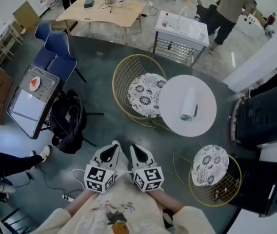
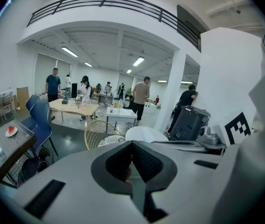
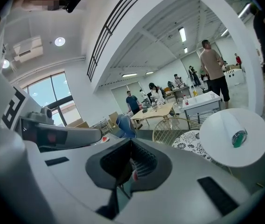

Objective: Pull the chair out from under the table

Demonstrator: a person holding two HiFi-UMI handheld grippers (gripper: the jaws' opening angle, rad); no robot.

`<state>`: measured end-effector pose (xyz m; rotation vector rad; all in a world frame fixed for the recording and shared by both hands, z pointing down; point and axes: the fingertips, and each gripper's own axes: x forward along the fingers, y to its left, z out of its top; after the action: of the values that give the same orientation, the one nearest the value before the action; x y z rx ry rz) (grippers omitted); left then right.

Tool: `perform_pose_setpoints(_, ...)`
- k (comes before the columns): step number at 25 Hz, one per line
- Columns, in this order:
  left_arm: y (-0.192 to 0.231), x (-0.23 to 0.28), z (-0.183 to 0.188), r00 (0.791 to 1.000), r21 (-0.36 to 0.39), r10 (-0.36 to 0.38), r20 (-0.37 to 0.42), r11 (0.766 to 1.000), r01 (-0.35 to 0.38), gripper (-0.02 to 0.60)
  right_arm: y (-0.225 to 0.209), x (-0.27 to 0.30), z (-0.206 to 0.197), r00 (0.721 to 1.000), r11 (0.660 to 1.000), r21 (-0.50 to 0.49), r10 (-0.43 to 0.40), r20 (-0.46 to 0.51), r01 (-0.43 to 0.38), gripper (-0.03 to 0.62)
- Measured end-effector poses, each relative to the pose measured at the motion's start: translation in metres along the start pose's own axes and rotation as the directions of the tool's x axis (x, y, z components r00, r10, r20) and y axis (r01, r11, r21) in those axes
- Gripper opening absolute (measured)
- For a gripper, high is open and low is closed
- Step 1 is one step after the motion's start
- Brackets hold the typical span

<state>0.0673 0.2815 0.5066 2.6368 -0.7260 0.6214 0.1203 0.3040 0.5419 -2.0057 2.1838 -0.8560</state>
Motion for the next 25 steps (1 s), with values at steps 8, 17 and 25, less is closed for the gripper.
perform_pose_setpoints(8, 0.113, 0.021, 0.048, 0.999, -0.018, 0.036, 0.033, 0.999, -0.035, 0.002, 0.025, 0.113, 0.036, 1.000, 0.999, -0.043, 0.016, -0.006, -0.017, 0.009)
perform_pose_setpoints(17, 0.188, 0.031, 0.060, 0.999, -0.041, 0.028, 0.043, 0.999, -0.026, 0.002, 0.034, 0.192, 0.040, 0.999, 1.000, -0.018, 0.011, -0.033, -0.012, 0.009)
perform_pose_setpoints(25, 0.211, 0.050, 0.067, 0.998, -0.101, 0.034, 0.053, 0.995, -0.029, 0.002, -0.003, 0.231, 0.050, 0.996, 1.000, -0.005, -0.014, -0.083, 0.013, 0.009)
